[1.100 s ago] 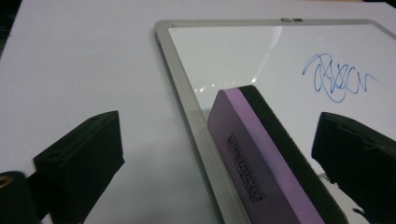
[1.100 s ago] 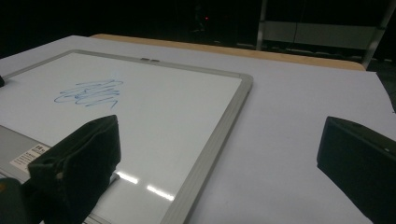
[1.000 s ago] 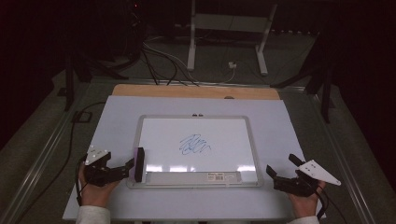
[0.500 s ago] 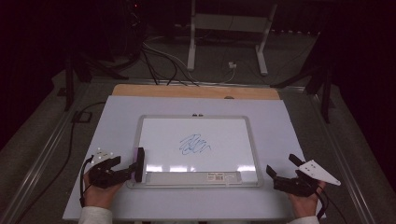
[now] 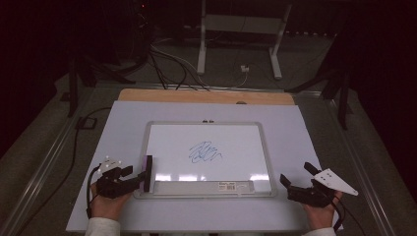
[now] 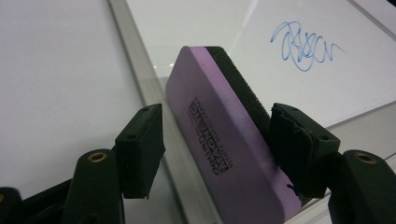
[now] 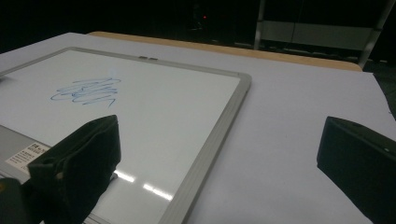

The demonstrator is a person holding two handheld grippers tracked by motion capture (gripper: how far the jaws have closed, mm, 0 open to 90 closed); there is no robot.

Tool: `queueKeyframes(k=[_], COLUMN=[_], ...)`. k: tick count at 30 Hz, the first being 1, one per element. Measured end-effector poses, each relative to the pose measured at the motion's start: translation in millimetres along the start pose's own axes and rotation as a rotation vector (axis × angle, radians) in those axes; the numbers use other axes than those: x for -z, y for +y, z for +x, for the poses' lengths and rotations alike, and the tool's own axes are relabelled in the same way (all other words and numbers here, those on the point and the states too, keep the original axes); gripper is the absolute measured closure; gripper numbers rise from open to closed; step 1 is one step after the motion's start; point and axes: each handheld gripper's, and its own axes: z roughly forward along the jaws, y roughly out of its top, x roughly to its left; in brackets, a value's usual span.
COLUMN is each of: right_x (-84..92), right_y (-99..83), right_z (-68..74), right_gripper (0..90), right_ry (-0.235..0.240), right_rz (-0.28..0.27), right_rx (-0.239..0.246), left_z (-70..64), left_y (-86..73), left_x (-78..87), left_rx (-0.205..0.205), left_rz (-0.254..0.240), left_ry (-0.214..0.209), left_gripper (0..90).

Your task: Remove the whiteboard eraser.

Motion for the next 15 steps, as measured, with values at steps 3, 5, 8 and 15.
queueKeyframes(k=[3,5,8,15], right_x=[0.2,0.6,0.4,0.7], right_y=[0.0,0.1,0.1,0.3], right_z=[-0.2,-0.7,-1.6,-1.2], right_gripper=[0.1,0.1,0.0,0.1], right_ry=[-0.001,-0.003,-0.004,-0.004], right_rz=[-0.001,-0.004,-0.004,-0.005], right_rx=[0.0,-0.001,-0.002,-0.001], left_z=[-5.7,-9.2,-12.8,-16.7], left_y=[1.3,2.0,1.7,-1.5], left_x=[-5.6,-8.3,-11.1,-16.2], left_rx=[-0.003,-0.004,-0.008,0.006], left_rz=[0.009,0.015,0.022,0.039], left_ry=[-0.018,-0.022,-0.028,-0.044], left_gripper=[36.5,36.1,35.9,33.5])
